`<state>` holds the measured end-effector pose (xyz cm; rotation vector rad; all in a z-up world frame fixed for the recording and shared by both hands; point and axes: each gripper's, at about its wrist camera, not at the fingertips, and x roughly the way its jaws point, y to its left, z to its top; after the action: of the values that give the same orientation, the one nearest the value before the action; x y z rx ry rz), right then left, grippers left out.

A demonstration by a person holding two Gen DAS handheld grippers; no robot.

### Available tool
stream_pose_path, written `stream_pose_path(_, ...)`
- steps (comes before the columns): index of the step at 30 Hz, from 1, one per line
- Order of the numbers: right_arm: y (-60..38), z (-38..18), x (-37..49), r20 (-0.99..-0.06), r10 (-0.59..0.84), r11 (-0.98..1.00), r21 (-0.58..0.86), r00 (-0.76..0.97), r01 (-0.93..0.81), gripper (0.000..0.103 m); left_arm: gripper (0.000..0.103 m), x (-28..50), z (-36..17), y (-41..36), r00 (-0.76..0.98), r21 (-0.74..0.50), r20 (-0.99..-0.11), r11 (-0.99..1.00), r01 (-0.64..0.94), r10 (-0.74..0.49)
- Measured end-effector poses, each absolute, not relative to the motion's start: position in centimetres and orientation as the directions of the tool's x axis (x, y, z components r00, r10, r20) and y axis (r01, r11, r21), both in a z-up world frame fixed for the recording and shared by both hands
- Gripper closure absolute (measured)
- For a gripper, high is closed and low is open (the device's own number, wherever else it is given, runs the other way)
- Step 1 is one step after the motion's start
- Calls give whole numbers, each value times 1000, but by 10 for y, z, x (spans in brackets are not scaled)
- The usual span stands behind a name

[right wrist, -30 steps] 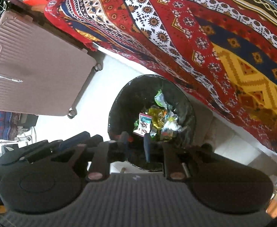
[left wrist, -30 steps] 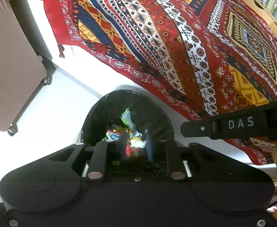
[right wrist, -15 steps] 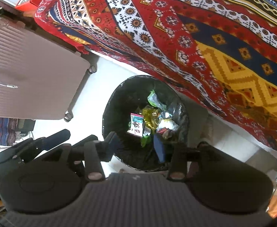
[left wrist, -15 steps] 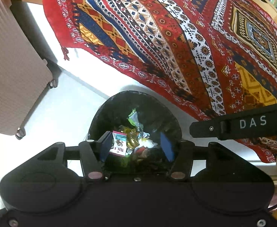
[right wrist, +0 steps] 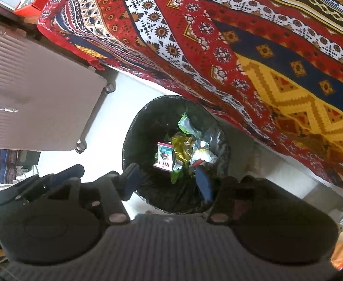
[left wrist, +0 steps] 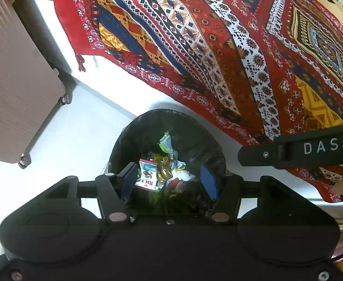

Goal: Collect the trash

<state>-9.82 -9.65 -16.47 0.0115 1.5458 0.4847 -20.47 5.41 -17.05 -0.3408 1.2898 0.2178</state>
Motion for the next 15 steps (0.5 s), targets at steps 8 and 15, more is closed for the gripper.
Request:
stream_pose_path(8,-96,-165,-97,-952,302,908,302,-48,-291,35,45,-203,-175,56,260,-133,-965,929,-346,-41)
stream_pose_path(15,-95,-167,-95,-953,298,910,298,-47,-288,35,45,-202,-176,57,259,-138,-965,929,-343,-48)
